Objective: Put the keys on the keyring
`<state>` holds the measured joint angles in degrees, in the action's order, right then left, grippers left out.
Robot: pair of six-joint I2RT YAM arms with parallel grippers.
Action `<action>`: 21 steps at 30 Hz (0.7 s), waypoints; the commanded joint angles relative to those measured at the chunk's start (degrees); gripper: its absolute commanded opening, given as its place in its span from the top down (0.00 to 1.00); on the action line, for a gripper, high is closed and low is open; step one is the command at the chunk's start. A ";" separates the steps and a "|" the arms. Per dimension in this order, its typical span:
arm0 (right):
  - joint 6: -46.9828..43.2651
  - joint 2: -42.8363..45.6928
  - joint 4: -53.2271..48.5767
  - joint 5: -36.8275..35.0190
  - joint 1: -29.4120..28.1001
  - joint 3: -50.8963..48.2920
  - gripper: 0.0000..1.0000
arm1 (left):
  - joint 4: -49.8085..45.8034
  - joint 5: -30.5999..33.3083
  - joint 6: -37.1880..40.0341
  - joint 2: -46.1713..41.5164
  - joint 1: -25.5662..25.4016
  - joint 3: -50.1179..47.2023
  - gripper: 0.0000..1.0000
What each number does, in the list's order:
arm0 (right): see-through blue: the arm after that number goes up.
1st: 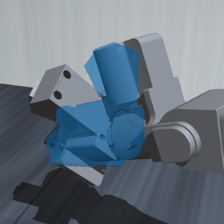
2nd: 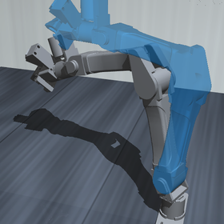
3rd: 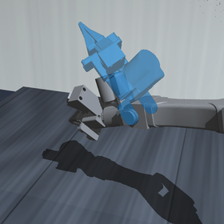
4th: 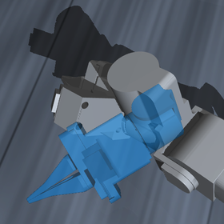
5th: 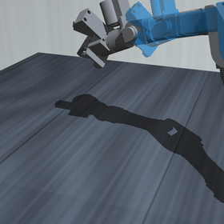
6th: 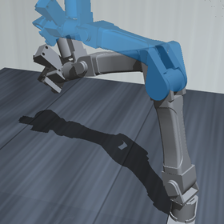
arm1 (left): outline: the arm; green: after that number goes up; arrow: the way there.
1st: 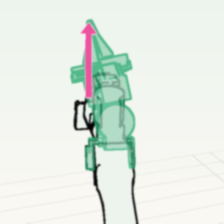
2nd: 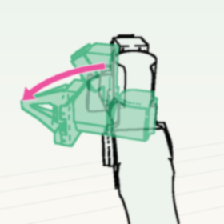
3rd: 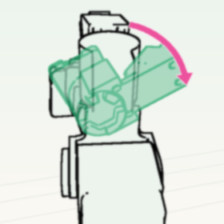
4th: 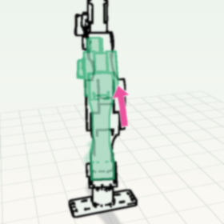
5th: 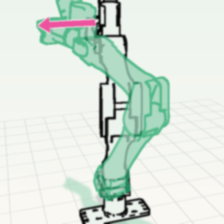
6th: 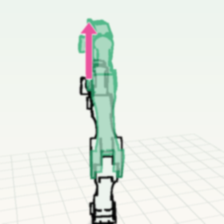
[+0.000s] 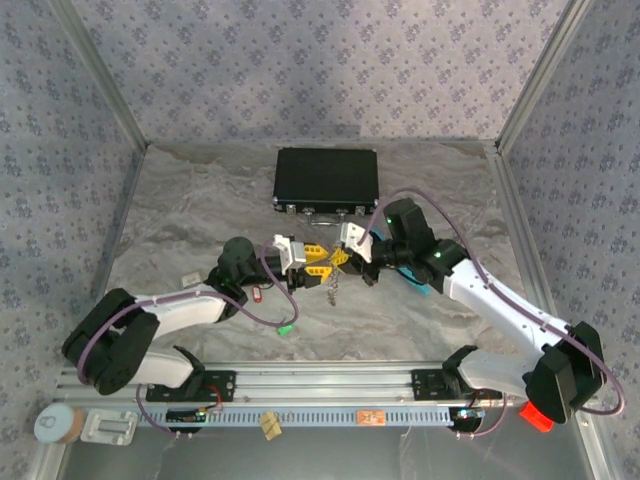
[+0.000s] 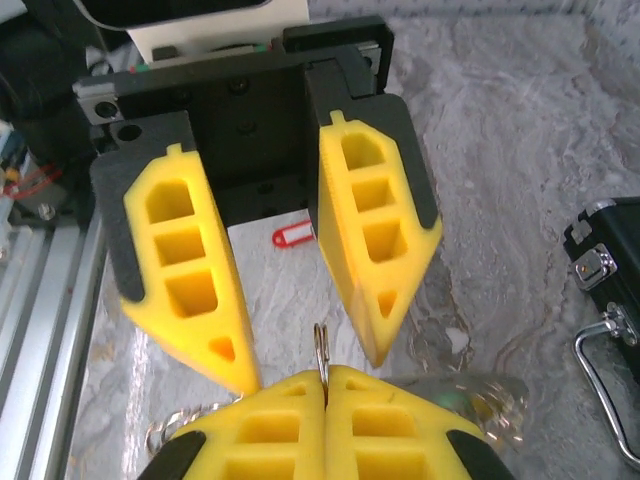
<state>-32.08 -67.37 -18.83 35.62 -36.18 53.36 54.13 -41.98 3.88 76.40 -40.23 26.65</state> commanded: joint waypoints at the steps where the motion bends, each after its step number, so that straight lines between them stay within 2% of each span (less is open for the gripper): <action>1: -7.18 -1.15 -10.69 -7.35 -2.20 4.83 1.00 | -10.79 0.83 6.40 -2.12 -0.64 1.97 0.66; 10: -10.83 -3.92 -16.74 -12.20 -5.86 10.02 1.00 | -15.18 -0.04 8.49 -2.94 -0.72 2.76 0.77; 19: -11.69 -5.79 -18.04 -14.97 -7.65 11.23 1.00 | -13.83 -0.75 7.82 -3.28 -0.69 2.79 0.77; 21: -11.48 -6.04 -17.87 -14.62 -7.94 11.36 1.00 | -13.66 -0.99 7.68 -3.08 -0.64 3.02 0.81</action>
<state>-42.74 -73.19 -35.77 21.37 -43.55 62.19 39.77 -41.30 11.16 74.67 -40.62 27.51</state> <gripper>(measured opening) 0.052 0.204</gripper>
